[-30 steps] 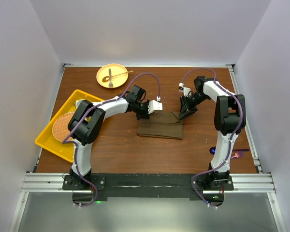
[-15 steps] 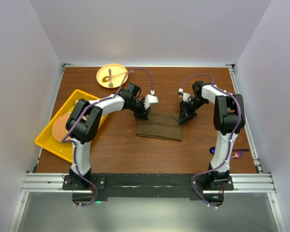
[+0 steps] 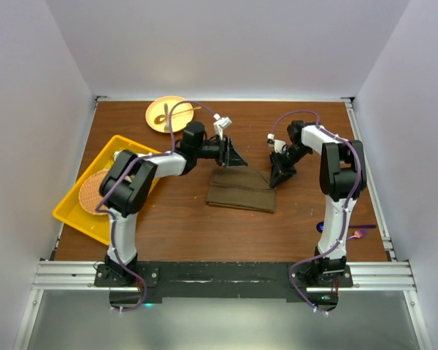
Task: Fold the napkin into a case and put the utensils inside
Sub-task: Fold the lower triangle-folded napkin at the center of the board.
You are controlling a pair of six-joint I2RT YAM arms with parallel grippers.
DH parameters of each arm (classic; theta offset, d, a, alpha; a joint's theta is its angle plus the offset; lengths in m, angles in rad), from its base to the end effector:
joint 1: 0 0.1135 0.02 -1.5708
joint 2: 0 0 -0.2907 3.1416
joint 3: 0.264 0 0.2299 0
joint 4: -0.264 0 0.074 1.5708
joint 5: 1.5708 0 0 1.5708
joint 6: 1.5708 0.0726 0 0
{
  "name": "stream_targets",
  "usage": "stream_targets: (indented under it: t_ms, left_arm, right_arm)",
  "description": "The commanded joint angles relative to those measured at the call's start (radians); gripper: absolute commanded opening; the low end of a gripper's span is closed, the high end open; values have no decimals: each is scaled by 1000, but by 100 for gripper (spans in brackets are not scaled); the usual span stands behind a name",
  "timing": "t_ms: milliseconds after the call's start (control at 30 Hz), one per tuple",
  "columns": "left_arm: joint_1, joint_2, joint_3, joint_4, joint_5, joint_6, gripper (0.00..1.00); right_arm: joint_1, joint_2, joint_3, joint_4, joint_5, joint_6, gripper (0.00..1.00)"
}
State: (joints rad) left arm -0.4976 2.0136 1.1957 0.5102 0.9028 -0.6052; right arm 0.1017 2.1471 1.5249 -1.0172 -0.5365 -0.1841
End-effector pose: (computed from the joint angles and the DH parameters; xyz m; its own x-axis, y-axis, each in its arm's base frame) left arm 0.3713 -0.2665 0.2192 -0.7611 0.0124 -0.6485 0.6324 0.2362 -0.7377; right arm 0.3786 0.0759 0.1406 -0.9661 -0.2567 -0.0260 -0.2332 0.8256 0.5139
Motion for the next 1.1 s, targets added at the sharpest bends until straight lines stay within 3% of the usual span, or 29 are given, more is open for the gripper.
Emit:
stream_targets:
  t_ms: [0,200,400,533,833,967,1067]
  left_arm:
    - [-44,121,68,258,-8,-324,47]
    - [-61,243,101,159,-103,-352,50]
    - [26,286,24,27,-168,-335,60]
    - [77,246,-27,-33,-145,-306,62]
    - [172,119,-123,1,2,-213,61]
    - [165,39,-67,-10,57,-95,54]
    - [134,7,2,-51,18,-48,31]
  right_arm:
    - [-7,66,9,173,204,-71,15]
    - [-7,65,3,184,211,-63,15]
    - [-7,63,-17,192,244,-74,15]
    - [-8,60,-29,193,251,-90,14]
    - [-13,43,-42,197,251,-123,13]
    - [-13,33,-43,193,231,-135,13]
    - [-11,17,-49,201,210,-144,13]
